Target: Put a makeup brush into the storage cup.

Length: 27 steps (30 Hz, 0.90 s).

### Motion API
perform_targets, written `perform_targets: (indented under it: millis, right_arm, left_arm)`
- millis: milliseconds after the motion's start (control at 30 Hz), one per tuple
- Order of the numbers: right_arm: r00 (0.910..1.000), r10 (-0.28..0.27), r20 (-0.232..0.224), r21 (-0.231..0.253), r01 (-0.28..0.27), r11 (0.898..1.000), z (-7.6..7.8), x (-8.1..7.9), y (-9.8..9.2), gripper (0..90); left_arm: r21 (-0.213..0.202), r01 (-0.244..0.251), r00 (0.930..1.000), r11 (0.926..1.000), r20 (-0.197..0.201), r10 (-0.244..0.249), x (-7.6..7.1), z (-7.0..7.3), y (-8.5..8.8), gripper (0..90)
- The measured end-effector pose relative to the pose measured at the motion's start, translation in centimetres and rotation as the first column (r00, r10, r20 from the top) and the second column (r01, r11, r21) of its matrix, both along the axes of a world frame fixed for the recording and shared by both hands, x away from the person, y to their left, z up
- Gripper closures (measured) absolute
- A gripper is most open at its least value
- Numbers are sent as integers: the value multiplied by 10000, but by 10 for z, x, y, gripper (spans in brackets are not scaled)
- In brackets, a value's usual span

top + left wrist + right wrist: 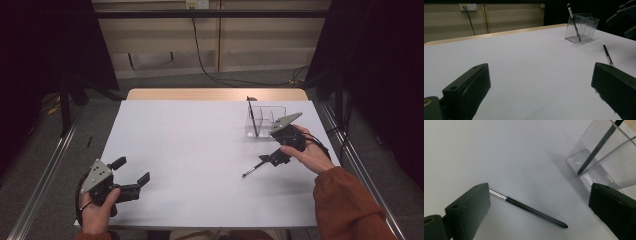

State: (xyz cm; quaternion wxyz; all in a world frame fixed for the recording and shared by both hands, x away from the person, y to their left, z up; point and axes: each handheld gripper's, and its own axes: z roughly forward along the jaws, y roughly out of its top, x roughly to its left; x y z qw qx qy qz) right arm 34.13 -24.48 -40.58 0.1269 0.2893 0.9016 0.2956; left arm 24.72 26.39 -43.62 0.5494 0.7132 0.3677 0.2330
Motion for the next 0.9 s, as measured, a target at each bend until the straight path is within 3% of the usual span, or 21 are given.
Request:
perform_targets:
  millis: [167, 300, 500, 900]
  right_arm:
    - [9978, 367, -546, -841, -412, 9956, -1, 5, 3, 49]
    - [9930, 525, -1058, -1128, -645, 9915, -3, 9, 5, 58]
    - [9740, 1266, -1877, -1540, -1565, 9756, -11, 12, 11, 56]
    - [9502, 1948, -2432, -2075, -2471, 9465, -21, 19, 28, 86]
  left_arm:
    - [36, 21, 10000, 10000, 16, -21, 0, 0, 0, 22]
    - [24, 28, 10000, 10000, 1, -28, 1, 0, -1, 22]
    - [10, 25, 10000, 10000, -22, -25, 1, -1, 0, 22]
    - [44, 21, 10000, 10000, -79, -21, 2, -1, 0, 22]
